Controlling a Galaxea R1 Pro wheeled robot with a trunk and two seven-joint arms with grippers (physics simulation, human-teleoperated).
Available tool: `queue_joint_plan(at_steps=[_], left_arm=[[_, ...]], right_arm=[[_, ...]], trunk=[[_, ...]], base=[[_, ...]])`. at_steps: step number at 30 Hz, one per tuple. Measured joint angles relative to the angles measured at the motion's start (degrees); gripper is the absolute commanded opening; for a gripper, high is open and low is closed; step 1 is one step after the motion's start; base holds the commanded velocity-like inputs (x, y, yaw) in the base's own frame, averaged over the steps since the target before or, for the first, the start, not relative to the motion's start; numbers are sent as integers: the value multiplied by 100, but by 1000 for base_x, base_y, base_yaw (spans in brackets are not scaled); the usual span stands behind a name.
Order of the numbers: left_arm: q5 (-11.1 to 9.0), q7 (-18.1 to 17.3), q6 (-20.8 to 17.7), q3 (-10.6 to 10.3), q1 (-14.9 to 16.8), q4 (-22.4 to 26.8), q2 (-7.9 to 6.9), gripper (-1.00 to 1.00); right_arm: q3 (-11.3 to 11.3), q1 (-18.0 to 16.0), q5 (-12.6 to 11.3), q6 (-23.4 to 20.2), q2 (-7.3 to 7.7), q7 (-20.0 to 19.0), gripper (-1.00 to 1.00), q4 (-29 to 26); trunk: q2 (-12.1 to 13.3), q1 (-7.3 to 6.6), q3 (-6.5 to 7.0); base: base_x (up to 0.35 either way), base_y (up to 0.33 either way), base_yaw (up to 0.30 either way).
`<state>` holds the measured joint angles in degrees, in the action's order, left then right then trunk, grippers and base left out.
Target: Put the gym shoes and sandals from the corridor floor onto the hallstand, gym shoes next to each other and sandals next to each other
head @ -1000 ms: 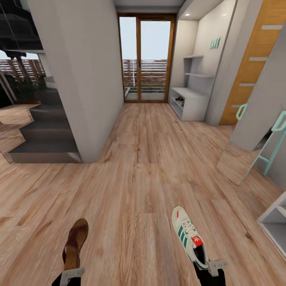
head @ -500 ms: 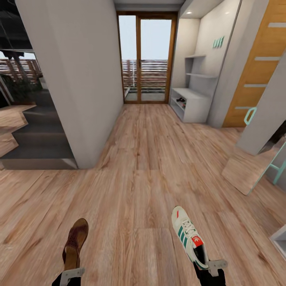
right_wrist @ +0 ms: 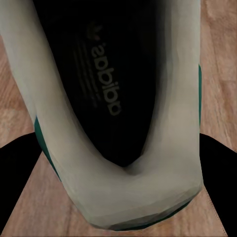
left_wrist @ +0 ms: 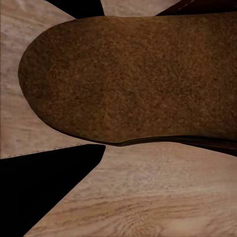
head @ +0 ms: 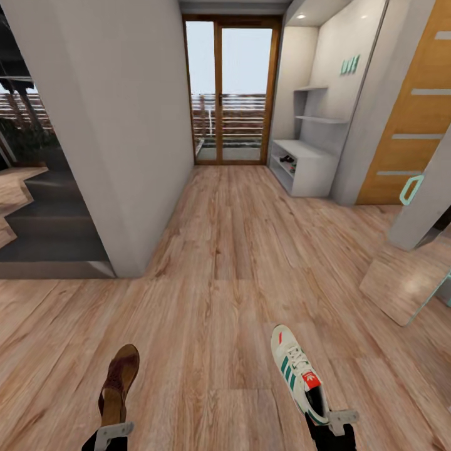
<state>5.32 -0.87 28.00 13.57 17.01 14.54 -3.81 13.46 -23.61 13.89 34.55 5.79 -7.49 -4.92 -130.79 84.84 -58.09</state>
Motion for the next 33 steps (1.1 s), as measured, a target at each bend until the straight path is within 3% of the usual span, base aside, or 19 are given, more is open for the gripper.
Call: queue_joint_plan(at_steps=[33], left_arm=[[0,0,-3,0,0,0,-2,-100]], right_arm=[[6,0,0,0,0,1,-100,1]], trunk=[[0,0,0]], base=[[339,0,0]])
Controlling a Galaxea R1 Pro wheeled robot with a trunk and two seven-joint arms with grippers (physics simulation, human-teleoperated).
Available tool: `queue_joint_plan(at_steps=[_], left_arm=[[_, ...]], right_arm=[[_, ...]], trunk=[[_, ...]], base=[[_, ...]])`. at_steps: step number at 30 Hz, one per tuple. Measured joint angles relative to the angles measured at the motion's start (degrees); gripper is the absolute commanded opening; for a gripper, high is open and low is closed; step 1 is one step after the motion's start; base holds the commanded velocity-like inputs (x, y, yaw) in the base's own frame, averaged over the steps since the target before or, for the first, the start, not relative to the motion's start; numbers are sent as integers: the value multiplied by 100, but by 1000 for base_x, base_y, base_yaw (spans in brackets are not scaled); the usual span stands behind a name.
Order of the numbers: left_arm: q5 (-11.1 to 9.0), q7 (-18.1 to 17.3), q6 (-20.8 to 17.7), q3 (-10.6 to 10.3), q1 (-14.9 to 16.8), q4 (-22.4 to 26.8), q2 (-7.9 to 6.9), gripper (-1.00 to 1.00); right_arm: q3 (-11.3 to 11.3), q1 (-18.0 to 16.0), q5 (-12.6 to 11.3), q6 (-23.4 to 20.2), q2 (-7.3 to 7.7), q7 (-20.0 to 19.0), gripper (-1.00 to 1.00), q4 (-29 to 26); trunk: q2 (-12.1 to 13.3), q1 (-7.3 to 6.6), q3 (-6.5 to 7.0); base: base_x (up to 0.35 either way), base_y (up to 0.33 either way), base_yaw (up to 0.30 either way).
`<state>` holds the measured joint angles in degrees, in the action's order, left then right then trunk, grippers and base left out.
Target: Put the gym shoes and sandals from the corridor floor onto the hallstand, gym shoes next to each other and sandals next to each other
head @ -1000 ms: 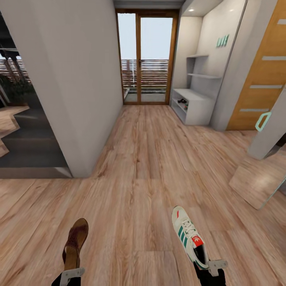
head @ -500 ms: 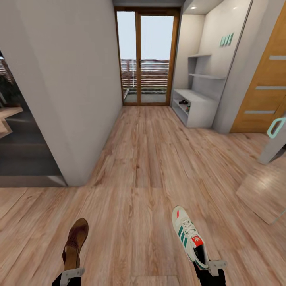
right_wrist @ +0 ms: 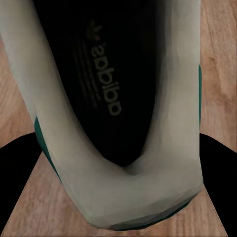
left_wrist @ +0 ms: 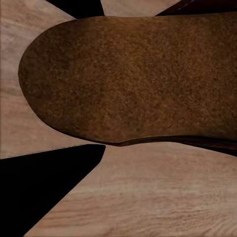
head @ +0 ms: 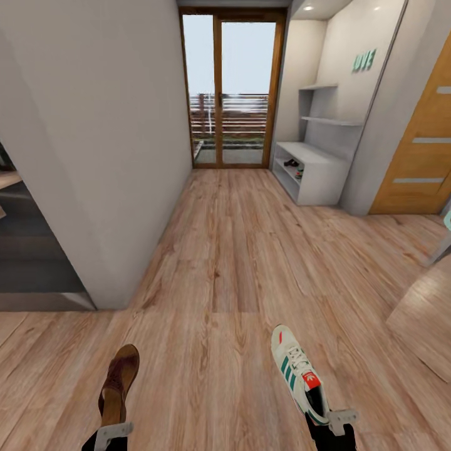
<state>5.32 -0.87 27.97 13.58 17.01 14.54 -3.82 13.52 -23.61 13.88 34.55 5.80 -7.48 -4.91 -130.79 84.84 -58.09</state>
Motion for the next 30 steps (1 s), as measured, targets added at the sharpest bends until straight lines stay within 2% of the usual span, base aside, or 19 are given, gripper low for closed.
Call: queue_joint_plan(at_steps=[30], left_arm=[[0,0,2,-1,0,0,2,-100]], right_arm=[[0,0,0,0,0,0,-100,5]], trunk=[[0,0,0]], base=[[339,0,0]])
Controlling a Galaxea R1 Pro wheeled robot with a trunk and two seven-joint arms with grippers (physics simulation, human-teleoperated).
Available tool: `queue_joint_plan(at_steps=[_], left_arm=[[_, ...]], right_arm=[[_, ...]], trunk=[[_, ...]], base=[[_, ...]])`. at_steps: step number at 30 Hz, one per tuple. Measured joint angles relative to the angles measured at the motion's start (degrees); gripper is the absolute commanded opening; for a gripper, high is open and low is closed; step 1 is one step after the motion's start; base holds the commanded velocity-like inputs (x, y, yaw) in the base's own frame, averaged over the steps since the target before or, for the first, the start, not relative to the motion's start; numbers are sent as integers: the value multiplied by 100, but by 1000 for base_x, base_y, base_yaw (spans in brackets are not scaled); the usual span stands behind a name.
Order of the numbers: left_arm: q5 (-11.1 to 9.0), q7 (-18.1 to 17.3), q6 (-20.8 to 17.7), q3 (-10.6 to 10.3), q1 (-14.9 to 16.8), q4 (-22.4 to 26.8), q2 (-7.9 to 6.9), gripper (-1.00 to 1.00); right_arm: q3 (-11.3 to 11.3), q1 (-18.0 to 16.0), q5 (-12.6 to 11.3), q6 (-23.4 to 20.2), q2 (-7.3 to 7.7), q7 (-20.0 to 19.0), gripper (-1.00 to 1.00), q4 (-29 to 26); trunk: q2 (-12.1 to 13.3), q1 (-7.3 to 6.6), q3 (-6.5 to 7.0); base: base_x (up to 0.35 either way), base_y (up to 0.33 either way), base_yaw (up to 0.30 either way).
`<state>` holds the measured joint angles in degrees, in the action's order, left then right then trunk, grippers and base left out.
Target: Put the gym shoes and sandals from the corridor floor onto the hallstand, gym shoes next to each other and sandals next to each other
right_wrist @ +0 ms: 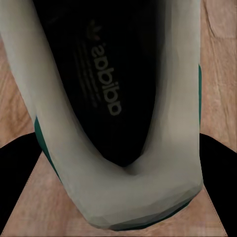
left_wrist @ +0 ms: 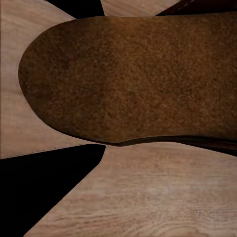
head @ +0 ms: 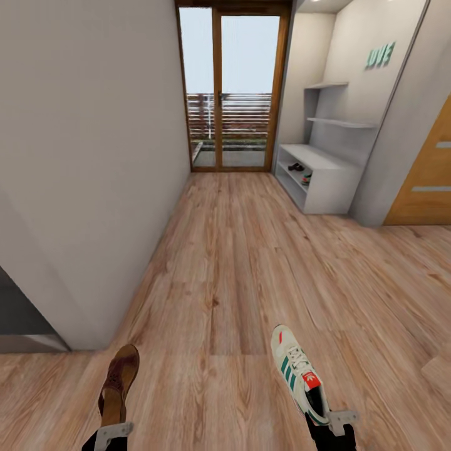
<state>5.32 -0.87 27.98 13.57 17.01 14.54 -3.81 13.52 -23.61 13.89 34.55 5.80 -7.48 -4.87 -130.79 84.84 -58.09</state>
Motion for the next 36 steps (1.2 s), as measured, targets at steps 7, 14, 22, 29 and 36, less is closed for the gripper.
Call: queue_joint_plan(at_steps=[7,14,22,29,36], left_arm=[[0,0,-2,0,0,0,0,-100],[0,0,-2,1,0,0,-5,-100],[0,0,0,1,0,0,-6,-100],[0,0,-1,0,0,0,-4,-100],[0,0,2,0,0,0,-6,-100]], right_arm=[[0,0,0,0,0,0,-100,0],[0,0,0,0,0,0,-100,0],[1,0,0,0,1,0,-100,-2],[-1,0,0,0,2,0,-100,0],[-2,0,0,0,1,0,-100,0]], trunk=[[0,0,0],[0,0,0],[0,0,0],[0,0,0],[0,0,0]], base=[[339,0,0],[339,0,0],[339,0,0],[339,0,0],[339,0,0]])
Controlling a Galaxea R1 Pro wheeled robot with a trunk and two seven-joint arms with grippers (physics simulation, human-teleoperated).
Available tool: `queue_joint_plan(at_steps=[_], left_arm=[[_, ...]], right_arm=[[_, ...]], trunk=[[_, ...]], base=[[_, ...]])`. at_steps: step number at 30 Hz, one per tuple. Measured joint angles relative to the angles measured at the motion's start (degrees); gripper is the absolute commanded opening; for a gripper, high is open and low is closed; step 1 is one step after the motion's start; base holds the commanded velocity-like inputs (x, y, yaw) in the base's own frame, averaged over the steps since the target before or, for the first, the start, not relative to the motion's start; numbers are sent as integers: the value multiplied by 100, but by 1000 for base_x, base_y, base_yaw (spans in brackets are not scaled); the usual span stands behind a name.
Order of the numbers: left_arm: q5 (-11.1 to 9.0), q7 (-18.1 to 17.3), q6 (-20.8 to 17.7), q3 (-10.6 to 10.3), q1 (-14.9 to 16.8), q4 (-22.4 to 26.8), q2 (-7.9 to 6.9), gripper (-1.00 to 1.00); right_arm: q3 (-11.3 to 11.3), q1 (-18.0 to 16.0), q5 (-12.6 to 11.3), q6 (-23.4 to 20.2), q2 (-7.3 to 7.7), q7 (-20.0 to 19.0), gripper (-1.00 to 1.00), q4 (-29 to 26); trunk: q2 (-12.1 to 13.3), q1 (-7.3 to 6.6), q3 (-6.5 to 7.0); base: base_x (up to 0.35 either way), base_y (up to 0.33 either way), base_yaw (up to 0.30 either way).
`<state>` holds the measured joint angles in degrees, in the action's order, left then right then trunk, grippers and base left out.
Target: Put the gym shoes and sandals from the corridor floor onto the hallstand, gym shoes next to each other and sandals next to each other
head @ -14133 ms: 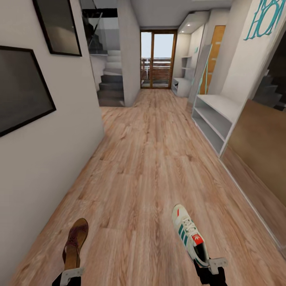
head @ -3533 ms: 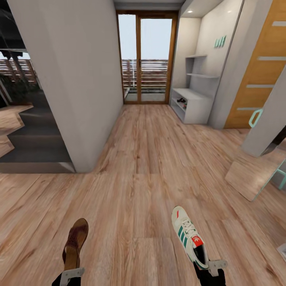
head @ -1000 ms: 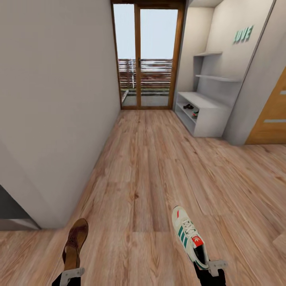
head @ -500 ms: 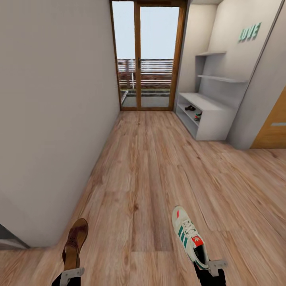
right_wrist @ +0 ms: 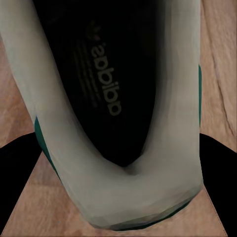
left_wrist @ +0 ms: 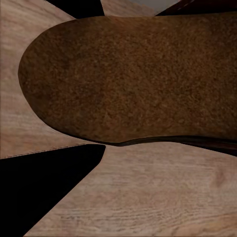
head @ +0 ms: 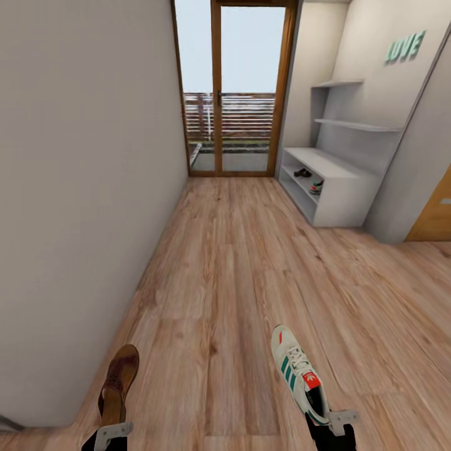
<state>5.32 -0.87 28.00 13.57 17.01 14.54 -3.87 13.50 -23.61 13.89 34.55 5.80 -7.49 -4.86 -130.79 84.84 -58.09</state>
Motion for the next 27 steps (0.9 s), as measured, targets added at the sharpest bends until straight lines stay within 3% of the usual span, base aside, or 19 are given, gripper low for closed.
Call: queue_joint_plan(at_steps=[27], left_arm=[[3,0,-3,0,0,0,-1,-100]], right_arm=[[2,0,0,0,8,0,-100,0]], trunk=[[0,0,0]], base=[[339,0,0]])
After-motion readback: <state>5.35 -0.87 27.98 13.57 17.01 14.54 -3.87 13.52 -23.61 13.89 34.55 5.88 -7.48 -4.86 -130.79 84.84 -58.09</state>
